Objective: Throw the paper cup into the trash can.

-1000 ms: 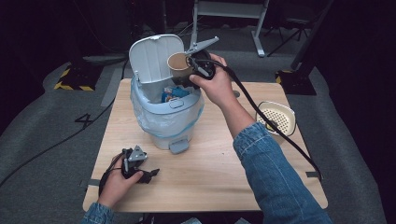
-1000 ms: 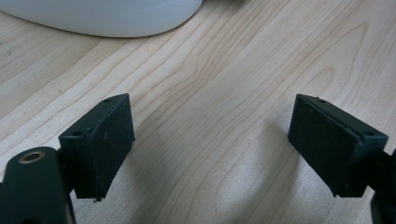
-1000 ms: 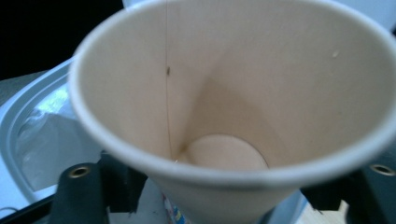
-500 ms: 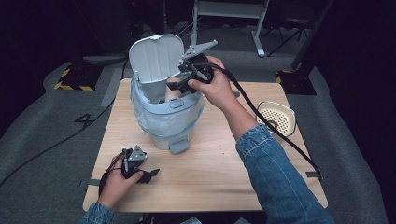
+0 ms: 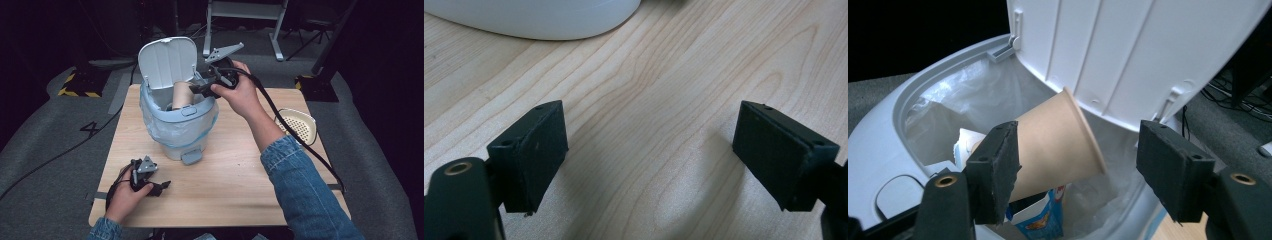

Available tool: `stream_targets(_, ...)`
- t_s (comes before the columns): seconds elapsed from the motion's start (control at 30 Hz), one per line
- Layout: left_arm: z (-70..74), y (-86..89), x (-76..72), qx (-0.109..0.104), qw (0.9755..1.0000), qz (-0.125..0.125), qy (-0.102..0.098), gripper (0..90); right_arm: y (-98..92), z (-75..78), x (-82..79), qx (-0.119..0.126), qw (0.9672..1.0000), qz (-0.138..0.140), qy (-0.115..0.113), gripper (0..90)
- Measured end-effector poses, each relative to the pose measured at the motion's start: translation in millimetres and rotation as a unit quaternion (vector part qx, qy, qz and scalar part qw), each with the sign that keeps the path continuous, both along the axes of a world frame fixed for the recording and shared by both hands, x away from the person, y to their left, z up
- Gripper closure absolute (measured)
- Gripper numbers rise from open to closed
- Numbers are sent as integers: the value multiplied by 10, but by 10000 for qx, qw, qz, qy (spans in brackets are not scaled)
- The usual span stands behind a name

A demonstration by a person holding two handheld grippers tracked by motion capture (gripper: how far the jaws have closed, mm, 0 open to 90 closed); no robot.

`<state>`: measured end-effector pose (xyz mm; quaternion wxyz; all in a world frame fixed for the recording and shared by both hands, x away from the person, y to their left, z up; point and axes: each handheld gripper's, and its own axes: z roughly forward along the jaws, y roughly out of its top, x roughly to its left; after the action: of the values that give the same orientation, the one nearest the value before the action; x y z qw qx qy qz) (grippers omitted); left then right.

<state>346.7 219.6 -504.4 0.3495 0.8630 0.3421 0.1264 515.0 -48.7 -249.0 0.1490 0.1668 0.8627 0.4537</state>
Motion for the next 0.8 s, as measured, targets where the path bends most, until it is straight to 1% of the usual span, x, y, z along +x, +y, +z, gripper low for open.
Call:
stream_targets(0.07, 2, 2, 2, 17, 10000, -12, -13, 146, 31, -31, -33, -54, 9999, 70, 52, 353)
stream_targets(0.13, 1, 2, 2, 14, 10000, -4, -13, 146, 51, -47, -73, -96, 9999, 124, 35, 346)
stream_targets(0.23, 0, -4, -1, 19, 10000, 22, -28, 146, 40, -32, -173, 47, 9998, 188, 64, 345)
stream_targets(0.33, -1, -18, -8, 12, 10000, 90, -19, 142, -27, 23, -311, -30, 9996, 273, 1, 346)
stream_targets(0.4, -1, -18, -7, 15, 10000, 85, -24, 142, -109, 67, -387, -53, 9995, 321, 24, 341)
stream_targets(0.47, -1, -19, -12, 17, 9999, 104, -11, 142, -214, 113, -453, -56, 9996, 278, 0, 338)
stream_targets(0.53, -1, -19, -16, 19, 9999, 123, -20, 143, -322, 169, -514, -142, 9997, 206, 8, 307)
stream_targets(0.67, -1, -18, -16, 20, 9999, 125, -22, 144, -528, 278, -634, -265, 9996, -29, -54, 295)
stream_targets(0.7, -1, -17, -16, 13, 9999, 126, -24, 145, -578, 296, -660, -242, 9997, -50, -92, 301)
stream_targets(0.77, -1, -13, -16, -3, 9999, 134, -13, 150, -687, 317, -699, -108, 9998, -133, -39, 304)
stream_targets(0.8, -1, -13, -16, -4, 9999, 136, -15, 152, -738, 324, -716, -147, 9997, -190, -43, 304)
